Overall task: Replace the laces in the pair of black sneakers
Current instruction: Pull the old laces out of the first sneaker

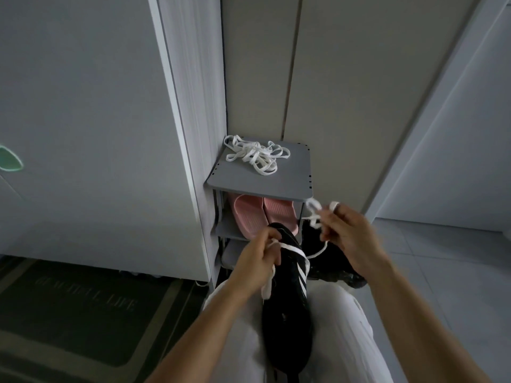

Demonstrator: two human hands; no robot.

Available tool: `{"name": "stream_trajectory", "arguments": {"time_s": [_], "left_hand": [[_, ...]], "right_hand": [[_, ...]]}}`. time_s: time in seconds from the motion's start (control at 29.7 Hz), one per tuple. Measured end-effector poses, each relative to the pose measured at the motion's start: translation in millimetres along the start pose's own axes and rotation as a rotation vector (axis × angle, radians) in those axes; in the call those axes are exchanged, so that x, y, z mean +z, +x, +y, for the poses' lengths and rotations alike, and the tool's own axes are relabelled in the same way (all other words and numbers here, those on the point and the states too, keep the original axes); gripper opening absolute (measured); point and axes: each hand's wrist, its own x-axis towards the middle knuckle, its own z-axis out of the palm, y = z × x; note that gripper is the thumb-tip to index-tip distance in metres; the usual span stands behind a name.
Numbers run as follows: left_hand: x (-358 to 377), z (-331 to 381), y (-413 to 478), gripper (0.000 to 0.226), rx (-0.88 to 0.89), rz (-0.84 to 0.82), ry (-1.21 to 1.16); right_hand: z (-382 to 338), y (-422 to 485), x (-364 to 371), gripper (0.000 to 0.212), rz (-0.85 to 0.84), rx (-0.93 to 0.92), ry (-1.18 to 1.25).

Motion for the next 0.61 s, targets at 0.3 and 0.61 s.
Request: {"name": "stream_trajectory", "arguments": {"time_s": [0.3,0.61], "left_hand": [[-42,74,27,0.005,0.306,-0.086,0.079],[-18,45,10,0.018,0.021,-0.346,-0.147]], "right_hand": [[-10,-17,40,0.008,-0.361,-0.124,-0.328],[-32,-16,22,0.016,-0.195,-0.072,0.057]]}}
